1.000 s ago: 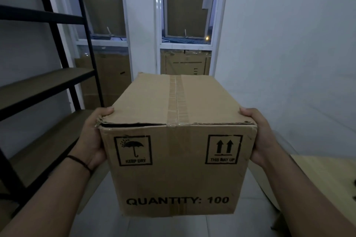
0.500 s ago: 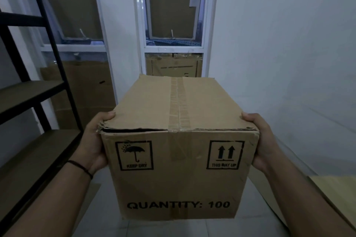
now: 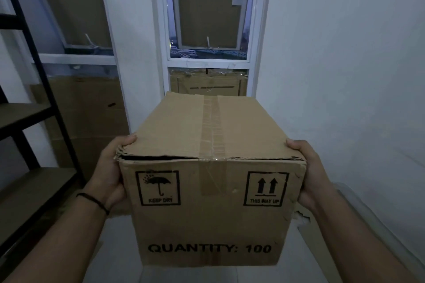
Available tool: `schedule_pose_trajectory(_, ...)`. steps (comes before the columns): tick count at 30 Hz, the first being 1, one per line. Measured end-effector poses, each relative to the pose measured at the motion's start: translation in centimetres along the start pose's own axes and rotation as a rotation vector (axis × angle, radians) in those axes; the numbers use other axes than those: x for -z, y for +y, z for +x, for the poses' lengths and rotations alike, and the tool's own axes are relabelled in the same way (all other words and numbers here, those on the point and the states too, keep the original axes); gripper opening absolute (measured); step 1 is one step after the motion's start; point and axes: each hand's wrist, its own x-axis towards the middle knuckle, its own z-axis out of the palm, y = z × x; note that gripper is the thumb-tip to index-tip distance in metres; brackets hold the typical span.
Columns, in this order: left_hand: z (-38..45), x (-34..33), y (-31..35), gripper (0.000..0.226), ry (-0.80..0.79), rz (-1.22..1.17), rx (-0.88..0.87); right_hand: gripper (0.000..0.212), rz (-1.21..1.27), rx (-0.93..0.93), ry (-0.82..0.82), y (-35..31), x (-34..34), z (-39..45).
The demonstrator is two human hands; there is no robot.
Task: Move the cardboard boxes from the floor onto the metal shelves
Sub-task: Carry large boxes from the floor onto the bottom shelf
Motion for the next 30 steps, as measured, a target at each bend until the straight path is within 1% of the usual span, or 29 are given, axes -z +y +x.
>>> schedule_pose_trajectory(6, 6.3, -1.1, -0.6, 0.045, 0.024, -0.016, -0.035, 0.035, -0.012, -0.025, -0.068, -2.1, 0.9, 8.2)
schedule_pose_trajectory(10, 10.6, -0.7, -0.9, 0.043, 0.056, -0.018, -0.062, 0.04, -0.016, -0.049, -0.091, -2.1, 1.1, 13.4)
schedule_pose_trajectory(14, 14.9, 0.4, -1.1, 0.042, 0.102, -0.012, -0.086, 0.038, -0.015, -0.065, -0.108, -1.5, 0.6, 18.6)
schedule_pose_trajectory(17, 18.5, 1.6, -1.0, 0.044, 0.117, -0.008, -0.105, 0.036, -0.023, -0.067, -0.117, -0.9, -0.5, 22.9)
schedule_pose_trajectory(25, 27.7, 5.6, 1.2, 0.046, 0.188, 0.021, -0.086, 0.041, -0.002, -0.108, -0.128, 1.5, -4.4, 34.0)
schedule_pose_trajectory(30, 30.5, 9.2, 2.0, 0.044, 0.298, 0.004, -0.104, 0.036, 0.005, -0.172, -0.177, 3.4, -7.9, 39.7)
